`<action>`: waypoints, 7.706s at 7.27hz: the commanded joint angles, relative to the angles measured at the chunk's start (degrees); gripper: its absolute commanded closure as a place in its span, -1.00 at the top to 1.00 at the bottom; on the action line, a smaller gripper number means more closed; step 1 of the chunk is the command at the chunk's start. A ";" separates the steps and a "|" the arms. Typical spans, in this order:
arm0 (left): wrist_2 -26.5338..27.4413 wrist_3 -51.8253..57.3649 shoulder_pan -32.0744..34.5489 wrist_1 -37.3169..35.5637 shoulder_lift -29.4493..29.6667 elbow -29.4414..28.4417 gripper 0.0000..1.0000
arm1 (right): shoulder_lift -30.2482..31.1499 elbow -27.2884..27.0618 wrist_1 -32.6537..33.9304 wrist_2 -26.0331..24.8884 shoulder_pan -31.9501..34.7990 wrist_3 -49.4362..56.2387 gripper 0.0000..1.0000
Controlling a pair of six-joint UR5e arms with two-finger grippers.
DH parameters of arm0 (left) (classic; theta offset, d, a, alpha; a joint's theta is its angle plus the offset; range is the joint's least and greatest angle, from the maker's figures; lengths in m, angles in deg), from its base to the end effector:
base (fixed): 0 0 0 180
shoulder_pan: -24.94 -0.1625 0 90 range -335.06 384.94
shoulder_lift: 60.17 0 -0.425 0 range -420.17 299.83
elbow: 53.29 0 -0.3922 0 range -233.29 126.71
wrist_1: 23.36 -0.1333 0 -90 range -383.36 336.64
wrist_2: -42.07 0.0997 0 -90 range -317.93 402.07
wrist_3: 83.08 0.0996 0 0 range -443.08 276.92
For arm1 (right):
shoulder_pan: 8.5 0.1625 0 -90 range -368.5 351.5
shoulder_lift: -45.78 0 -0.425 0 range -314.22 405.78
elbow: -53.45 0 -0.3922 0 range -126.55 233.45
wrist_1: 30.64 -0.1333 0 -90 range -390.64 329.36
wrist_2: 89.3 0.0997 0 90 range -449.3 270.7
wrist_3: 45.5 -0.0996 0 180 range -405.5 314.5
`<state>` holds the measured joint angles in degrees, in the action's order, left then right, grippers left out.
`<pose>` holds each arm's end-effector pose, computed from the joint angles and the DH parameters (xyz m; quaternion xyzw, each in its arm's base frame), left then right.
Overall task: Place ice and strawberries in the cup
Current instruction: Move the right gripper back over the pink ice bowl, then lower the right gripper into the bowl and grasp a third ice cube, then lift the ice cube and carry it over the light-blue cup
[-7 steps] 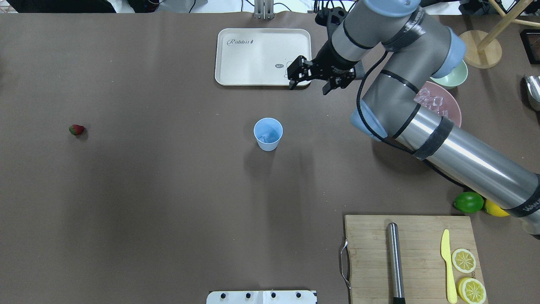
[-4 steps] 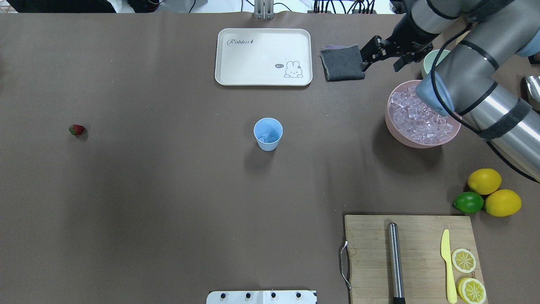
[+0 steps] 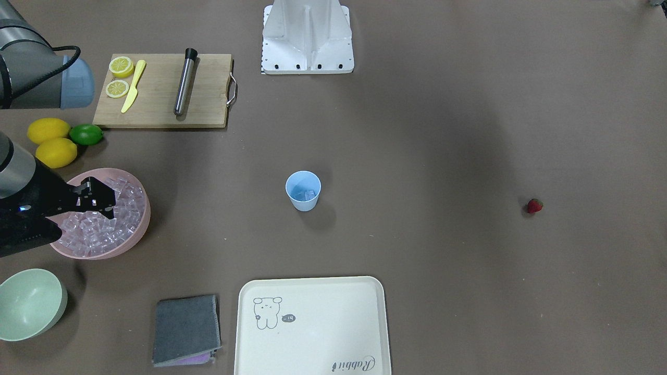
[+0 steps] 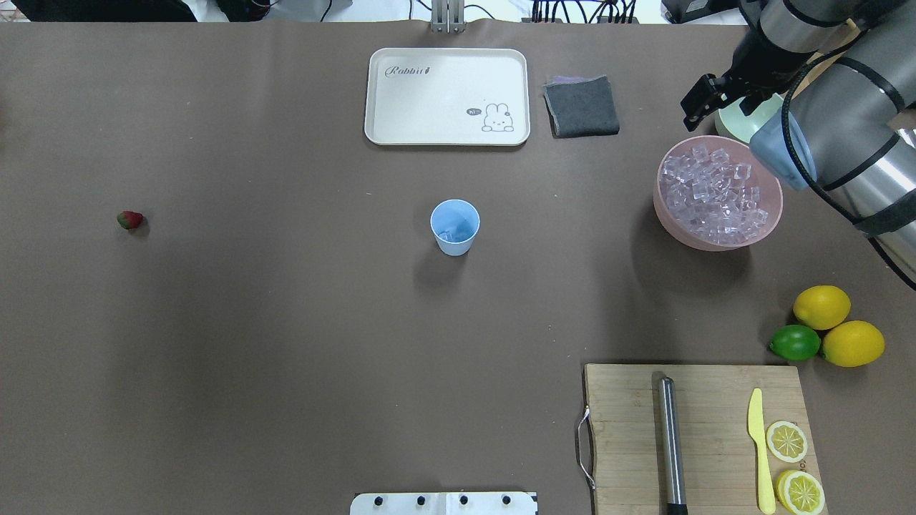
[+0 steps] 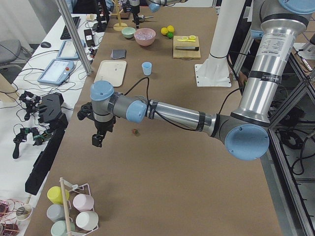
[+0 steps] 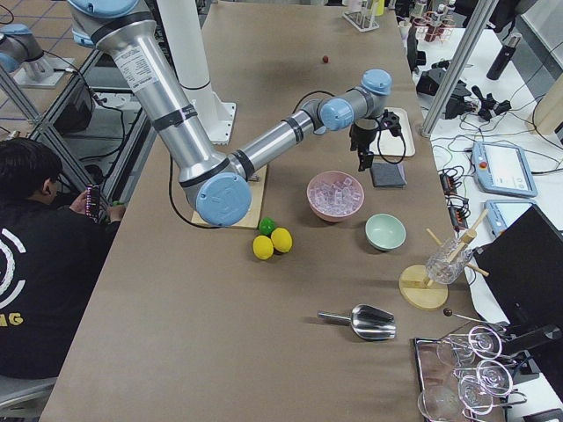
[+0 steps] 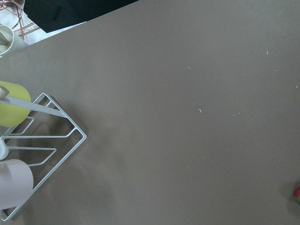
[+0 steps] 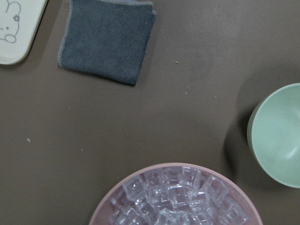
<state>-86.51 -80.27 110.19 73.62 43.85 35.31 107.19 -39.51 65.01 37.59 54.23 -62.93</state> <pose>-0.0208 -0.6095 0.5291 0.1551 0.3282 0.1174 0.9244 -0.2380 -0.6222 0.3586 0.0794 -0.3660 -0.1499 0.9150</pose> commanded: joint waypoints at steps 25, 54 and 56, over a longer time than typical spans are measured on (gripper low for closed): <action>0.00 0.09 -0.09 -0.04 0.83 -0.36 0.96 | 4.41 8.58 -9.78 0.73 -5.42 -1.37 0.08; 0.00 0.09 0.00 -0.13 1.45 -1.06 0.96 | -11.14 4.79 -28.85 -7.61 -26.86 -48.30 -1.00; 0.00 0.09 0.00 -0.13 1.54 -1.06 0.96 | -12.89 7.07 -28.85 -7.70 -26.87 -48.30 -1.00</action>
<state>-86.51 -80.18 110.19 73.49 45.38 34.25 95.46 -33.89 36.27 30.13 27.49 -111.17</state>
